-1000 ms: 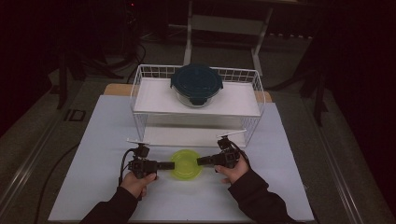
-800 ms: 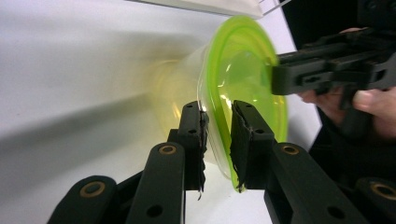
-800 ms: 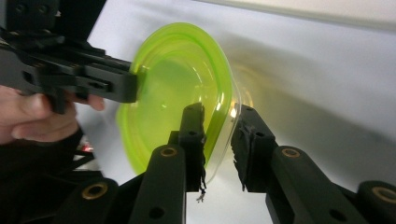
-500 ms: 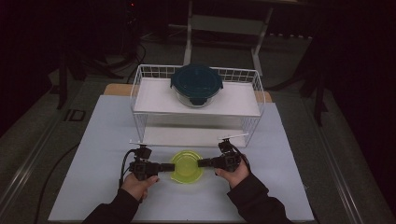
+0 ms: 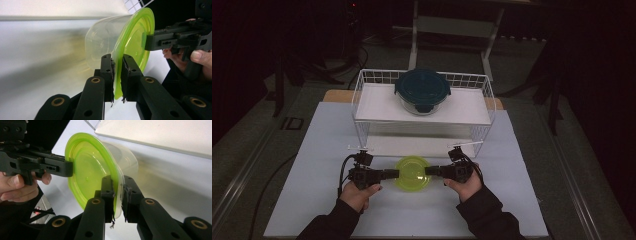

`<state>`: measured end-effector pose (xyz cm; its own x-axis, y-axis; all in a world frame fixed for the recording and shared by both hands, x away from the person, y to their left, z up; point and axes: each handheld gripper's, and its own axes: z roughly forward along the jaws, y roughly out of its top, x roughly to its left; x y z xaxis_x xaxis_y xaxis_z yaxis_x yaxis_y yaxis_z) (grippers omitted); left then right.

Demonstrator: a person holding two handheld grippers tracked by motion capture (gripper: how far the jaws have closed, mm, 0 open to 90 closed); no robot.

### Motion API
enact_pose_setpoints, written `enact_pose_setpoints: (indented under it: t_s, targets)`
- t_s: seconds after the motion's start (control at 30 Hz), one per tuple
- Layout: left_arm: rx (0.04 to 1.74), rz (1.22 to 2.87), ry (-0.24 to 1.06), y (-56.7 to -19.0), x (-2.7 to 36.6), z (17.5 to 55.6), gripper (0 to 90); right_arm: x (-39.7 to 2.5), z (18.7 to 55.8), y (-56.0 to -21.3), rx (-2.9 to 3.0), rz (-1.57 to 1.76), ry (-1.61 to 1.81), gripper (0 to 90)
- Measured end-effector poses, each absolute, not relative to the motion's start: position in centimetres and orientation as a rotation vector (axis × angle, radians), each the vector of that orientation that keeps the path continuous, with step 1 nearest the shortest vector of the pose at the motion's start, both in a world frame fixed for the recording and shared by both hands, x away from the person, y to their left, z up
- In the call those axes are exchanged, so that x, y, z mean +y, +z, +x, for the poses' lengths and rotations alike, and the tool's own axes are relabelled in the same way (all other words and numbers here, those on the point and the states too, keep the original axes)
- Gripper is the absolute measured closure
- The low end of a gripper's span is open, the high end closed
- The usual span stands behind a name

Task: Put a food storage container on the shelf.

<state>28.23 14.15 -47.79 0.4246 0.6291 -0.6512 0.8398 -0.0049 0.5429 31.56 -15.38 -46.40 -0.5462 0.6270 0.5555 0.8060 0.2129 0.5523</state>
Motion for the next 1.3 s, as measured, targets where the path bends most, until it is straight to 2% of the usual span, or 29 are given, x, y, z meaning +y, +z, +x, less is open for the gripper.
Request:
enact_pose_setpoints:
  t_s: [0.57, 1.3]
  targets:
    - [1.191, 1.707, -0.223, -43.3, 13.8, 28.1, 80.5, -16.3, 30.3, -42.3, -2.253, -1.383, -1.358, 80.8]
    - [1.102, 1.667, -0.153, -35.8, 14.2, 29.5, 80.5, -16.4, 30.8, -34.6, -2.293, -1.336, -1.570, 80.9]
